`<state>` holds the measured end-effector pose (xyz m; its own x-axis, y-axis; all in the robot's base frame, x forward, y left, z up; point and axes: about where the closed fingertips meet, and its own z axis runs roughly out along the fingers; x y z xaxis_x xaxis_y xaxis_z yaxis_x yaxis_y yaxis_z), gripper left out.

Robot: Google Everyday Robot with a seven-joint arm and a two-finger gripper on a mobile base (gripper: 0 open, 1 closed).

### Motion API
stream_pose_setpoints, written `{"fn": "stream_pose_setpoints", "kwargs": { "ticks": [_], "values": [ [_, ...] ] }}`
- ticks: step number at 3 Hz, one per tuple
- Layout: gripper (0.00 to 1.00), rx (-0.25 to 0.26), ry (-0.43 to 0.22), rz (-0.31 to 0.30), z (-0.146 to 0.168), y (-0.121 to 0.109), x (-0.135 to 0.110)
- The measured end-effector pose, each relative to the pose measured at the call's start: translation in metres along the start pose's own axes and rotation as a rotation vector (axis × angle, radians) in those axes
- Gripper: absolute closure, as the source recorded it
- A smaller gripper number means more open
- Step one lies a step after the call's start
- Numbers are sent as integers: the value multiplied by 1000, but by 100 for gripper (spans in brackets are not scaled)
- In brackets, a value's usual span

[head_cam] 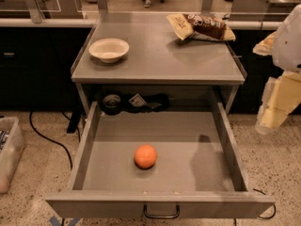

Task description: Pick orange from top drawer and place on counter

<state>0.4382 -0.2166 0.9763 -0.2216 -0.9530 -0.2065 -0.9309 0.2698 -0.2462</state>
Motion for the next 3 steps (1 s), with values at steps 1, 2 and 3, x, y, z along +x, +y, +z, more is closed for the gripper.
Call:
{"fn": "stream_pose_setpoints", "kwargs": {
  "ticks": [1, 2, 3],
  "values": [
    [0, 13, 11, 3, 0, -2, -1],
    [0, 20, 22, -17, 10, -8, -2],
    [0, 18, 17, -58, 29, -15, -3]
  ]
}}
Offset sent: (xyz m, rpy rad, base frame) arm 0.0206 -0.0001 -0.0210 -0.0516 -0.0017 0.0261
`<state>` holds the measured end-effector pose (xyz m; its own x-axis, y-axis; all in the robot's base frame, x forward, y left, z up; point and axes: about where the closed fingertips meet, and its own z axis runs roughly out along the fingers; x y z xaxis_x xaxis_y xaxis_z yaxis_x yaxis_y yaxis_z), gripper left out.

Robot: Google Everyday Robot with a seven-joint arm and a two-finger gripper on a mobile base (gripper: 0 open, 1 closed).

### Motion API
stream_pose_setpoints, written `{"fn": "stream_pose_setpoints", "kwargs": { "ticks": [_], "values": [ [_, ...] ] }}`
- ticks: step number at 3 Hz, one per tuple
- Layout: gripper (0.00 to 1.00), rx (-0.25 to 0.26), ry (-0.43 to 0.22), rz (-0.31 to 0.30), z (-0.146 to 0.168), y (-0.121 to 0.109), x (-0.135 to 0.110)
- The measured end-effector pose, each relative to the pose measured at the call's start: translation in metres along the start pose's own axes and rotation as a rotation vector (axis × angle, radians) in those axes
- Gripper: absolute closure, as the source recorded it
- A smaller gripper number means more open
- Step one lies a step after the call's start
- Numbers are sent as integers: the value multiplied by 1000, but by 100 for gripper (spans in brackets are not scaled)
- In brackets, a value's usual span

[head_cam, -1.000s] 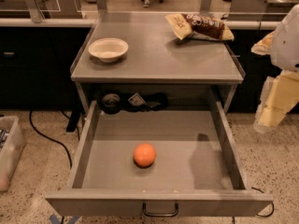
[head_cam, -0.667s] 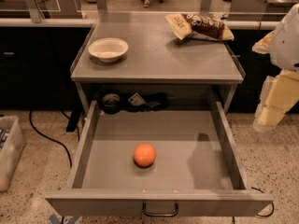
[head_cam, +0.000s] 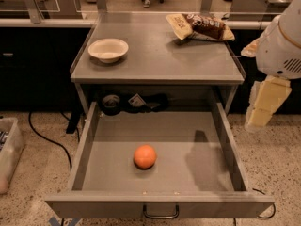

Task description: Pick orange from top drawer and place on counter

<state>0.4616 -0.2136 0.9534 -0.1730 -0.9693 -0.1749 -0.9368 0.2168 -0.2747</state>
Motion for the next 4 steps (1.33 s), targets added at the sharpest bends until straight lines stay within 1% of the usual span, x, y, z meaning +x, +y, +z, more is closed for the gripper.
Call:
{"fn": "stream_pose_setpoints", "kwargs": {
  "ticks": [1, 2, 3, 4],
  "values": [
    [0, -8, -42, -31, 37, -8, 2],
    [0, -20, -109, -24, 80, -21, 9],
    [0, -59, -192, -5, 125, -33, 13],
    [0, -115, -256, -3, 165, -23, 6]
  ]
}}
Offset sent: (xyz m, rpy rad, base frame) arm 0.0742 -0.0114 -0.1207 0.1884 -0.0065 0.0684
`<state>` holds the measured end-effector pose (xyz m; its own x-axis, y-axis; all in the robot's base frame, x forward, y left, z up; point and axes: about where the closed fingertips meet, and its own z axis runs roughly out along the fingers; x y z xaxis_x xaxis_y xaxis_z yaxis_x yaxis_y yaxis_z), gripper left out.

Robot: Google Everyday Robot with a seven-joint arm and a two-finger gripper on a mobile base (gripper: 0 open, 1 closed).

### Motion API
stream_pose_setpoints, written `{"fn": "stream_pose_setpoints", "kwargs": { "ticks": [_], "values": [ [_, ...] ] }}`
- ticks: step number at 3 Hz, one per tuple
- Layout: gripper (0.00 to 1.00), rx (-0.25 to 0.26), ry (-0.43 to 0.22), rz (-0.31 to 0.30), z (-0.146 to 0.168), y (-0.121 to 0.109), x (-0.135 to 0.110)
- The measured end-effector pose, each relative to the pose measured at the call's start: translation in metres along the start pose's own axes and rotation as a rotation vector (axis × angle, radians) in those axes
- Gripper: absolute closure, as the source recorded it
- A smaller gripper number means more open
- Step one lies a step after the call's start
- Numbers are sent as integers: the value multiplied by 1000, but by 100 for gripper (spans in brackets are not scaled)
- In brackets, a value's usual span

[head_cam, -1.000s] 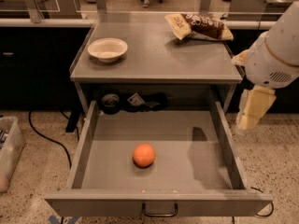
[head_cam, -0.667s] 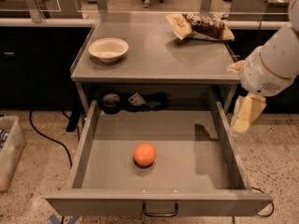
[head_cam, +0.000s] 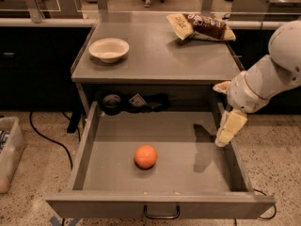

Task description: Pick orange from top drawer and place on counter

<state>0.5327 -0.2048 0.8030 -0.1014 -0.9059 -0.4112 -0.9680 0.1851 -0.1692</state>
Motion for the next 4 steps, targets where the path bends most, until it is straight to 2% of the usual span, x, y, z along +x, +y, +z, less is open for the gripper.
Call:
{"fn": "stream_pose_setpoints", "kwargs": {
  "ticks": [1, 2, 3, 4],
  "values": [
    [0, -28, 5, 4, 57, 71, -17],
    [0, -29, 4, 3, 57, 71, -17],
    [0, -56, -25, -30, 71, 73, -31],
    [0, -106, -59, -86, 100, 79, -56]
  ]
}}
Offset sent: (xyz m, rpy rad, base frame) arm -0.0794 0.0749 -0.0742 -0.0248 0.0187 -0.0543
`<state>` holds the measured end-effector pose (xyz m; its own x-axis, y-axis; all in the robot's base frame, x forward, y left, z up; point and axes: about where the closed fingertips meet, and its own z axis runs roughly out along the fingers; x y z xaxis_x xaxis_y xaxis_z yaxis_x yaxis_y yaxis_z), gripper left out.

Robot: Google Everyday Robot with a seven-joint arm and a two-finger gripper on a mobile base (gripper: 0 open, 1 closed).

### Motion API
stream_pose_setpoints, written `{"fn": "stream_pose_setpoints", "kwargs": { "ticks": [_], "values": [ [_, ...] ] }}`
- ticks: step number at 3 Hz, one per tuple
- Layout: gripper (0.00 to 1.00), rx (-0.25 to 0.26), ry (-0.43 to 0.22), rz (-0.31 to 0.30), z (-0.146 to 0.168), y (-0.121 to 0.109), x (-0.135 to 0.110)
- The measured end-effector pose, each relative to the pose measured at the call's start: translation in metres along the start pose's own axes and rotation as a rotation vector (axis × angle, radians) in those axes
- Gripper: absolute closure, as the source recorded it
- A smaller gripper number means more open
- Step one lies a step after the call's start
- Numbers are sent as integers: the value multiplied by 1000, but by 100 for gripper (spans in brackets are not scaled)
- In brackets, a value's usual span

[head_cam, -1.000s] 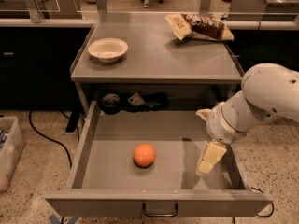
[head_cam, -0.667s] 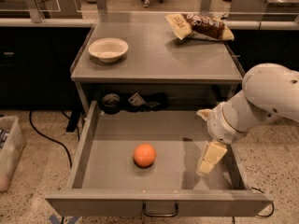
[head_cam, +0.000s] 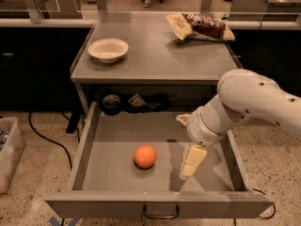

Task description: Pick orange from top drawer and place on counter

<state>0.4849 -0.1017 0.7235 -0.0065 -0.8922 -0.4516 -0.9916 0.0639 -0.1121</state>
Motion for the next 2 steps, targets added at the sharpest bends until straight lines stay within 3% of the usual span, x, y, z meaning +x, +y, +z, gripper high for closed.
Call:
{"fn": "stream_pose_setpoints", "kwargs": {
  "ticks": [2],
  "values": [
    [0, -133, -50, -118, 91, 18, -49]
  ]
}}
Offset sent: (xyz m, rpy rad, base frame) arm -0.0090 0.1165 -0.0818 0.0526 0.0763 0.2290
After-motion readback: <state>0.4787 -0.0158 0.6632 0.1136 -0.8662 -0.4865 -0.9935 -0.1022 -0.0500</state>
